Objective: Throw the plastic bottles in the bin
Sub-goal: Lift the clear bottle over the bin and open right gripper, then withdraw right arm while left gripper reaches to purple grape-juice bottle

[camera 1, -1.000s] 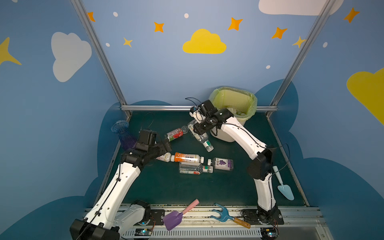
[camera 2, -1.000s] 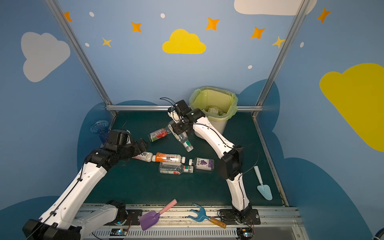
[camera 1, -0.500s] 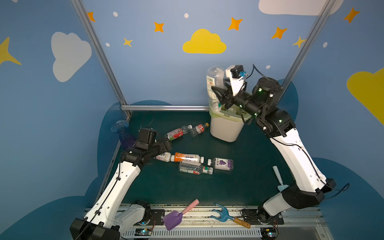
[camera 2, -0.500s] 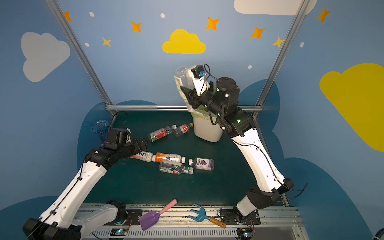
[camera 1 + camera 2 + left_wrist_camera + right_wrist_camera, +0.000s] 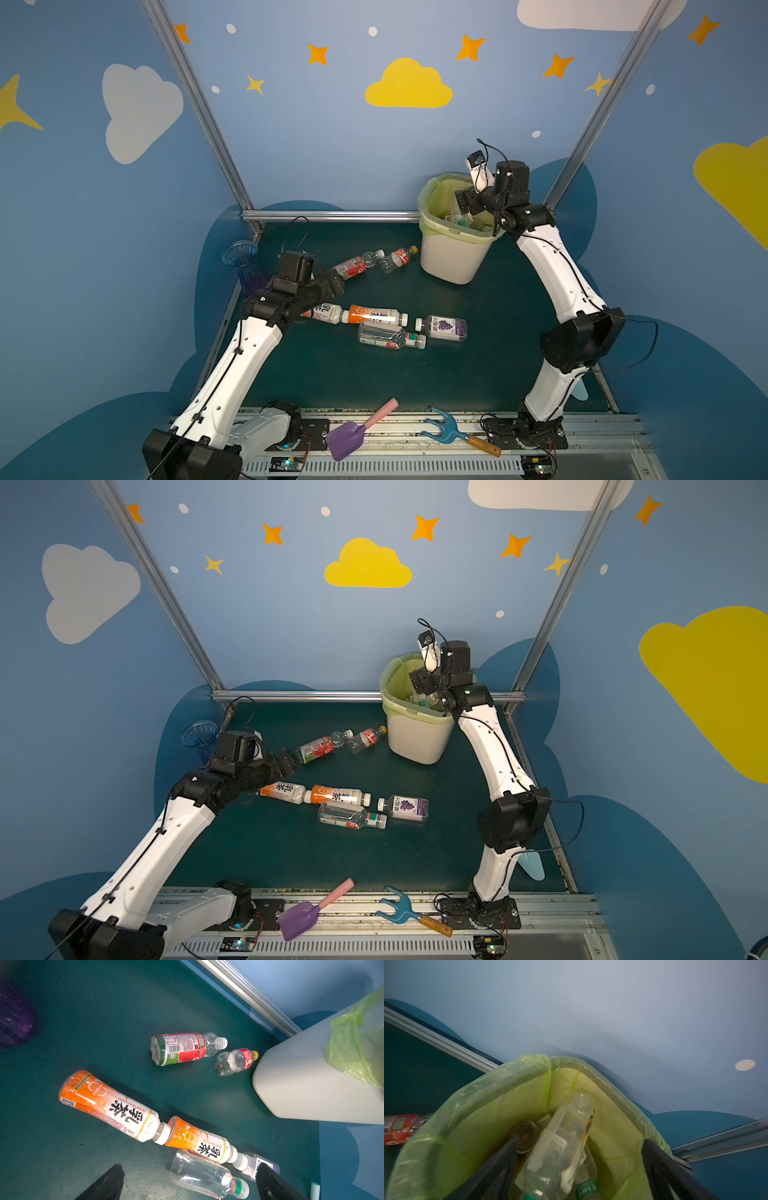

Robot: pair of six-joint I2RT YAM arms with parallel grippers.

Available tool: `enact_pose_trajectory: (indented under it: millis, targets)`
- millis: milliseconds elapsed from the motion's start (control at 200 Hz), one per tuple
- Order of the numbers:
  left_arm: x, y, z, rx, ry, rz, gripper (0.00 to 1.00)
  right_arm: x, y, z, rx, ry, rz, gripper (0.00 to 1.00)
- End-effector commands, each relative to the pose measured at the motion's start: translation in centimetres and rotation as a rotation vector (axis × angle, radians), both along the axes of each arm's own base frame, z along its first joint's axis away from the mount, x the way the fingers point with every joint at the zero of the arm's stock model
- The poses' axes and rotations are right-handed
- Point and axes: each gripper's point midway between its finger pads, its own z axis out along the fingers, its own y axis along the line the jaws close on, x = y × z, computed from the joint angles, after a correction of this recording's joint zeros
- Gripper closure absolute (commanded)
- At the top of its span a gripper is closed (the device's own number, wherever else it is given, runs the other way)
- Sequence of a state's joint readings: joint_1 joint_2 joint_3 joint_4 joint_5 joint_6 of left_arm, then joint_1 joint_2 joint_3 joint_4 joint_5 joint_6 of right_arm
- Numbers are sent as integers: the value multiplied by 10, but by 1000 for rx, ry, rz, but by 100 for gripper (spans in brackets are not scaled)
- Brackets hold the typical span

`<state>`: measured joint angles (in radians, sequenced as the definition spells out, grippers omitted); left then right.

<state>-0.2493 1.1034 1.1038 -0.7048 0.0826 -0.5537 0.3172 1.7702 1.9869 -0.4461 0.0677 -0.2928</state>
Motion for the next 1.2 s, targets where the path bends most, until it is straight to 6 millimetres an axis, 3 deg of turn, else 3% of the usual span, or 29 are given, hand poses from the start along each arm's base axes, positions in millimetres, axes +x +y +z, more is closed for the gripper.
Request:
enact_pose_trajectory:
  millis: [0, 185, 451, 591, 891, 1016, 1197]
  targets:
    - [3, -5, 1, -4, 12, -26, 0, -54, -12, 97, 169, -168, 22, 6]
    - [9, -21, -9, -31, 51, -71, 1, -74, -22, 87, 246, -54, -1, 8]
    - [12, -53, -26, 23, 124, -179, 21, -115, -29, 55, 343, 142, 0, 8]
    - [6, -74, -40, 81, 174, -285, 20, -138, -28, 25, 393, 239, 31, 9]
    - [-24, -141, -63, 249, 242, -616, 17, -171, -31, -52, 343, 457, 15, 9]
    - [-34, -170, -67, 316, 221, -733, 16, -175, -43, -71, 365, 499, -58, 9]
    - [-31, -202, -69, 338, 195, -823, 14, -179, -48, -84, 523, 603, -97, 9]
